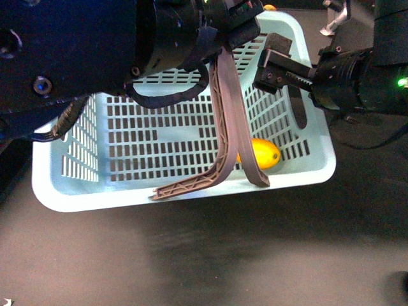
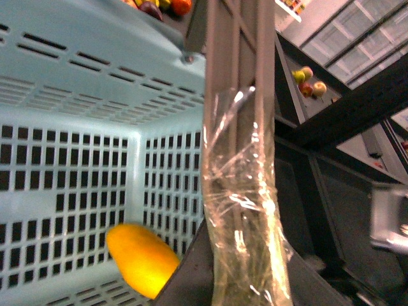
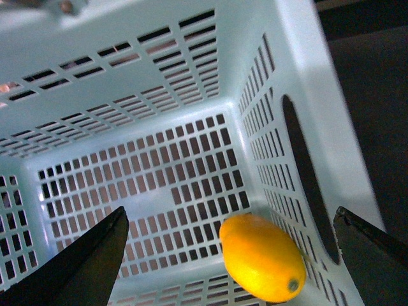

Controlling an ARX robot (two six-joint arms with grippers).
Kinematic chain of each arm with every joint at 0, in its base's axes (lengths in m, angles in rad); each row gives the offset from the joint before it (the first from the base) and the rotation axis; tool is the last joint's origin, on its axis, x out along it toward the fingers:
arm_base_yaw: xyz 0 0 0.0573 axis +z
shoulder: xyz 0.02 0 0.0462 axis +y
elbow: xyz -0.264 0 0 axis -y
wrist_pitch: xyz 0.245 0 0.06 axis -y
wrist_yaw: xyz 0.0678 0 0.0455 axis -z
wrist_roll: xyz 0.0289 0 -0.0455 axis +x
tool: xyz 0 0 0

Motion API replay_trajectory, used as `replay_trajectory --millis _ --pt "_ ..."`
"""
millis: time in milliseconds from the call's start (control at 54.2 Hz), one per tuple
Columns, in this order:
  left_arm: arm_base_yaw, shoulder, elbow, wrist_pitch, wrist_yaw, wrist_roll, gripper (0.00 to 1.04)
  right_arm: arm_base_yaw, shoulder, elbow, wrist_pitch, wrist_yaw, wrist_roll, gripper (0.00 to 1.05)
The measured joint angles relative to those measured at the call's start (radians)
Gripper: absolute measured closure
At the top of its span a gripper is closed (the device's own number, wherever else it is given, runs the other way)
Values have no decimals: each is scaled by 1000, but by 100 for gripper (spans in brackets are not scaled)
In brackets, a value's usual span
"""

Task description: Pick mango with right arm and hold basket with left

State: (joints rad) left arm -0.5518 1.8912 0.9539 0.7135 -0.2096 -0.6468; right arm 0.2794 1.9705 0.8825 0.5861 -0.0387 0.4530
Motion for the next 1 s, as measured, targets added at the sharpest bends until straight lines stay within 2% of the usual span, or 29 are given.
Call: replay_trajectory --millis 350,535,664,756,959,996 --pt "1 0 0 0 -13 -3 97 -102 -443 -272 -27 -19 -21 8" --pt "0 0 0 0 -7 -5 97 -181 -768 -454 -140 -38 -46 8" --pt "0 0 0 0 -8 -5 97 -225 -979 -575 -216 -8 -69 8" --pt "0 0 0 0 -8 -5 97 -247 -1180 -665 -343 24 -84 8" --pt "0 0 0 0 -8 -2 97 -248 -1233 -670 -354 30 -90 8" --pt "0 0 0 0 -8 -3 97 -255 -1225 -682 -315 31 -107 10"
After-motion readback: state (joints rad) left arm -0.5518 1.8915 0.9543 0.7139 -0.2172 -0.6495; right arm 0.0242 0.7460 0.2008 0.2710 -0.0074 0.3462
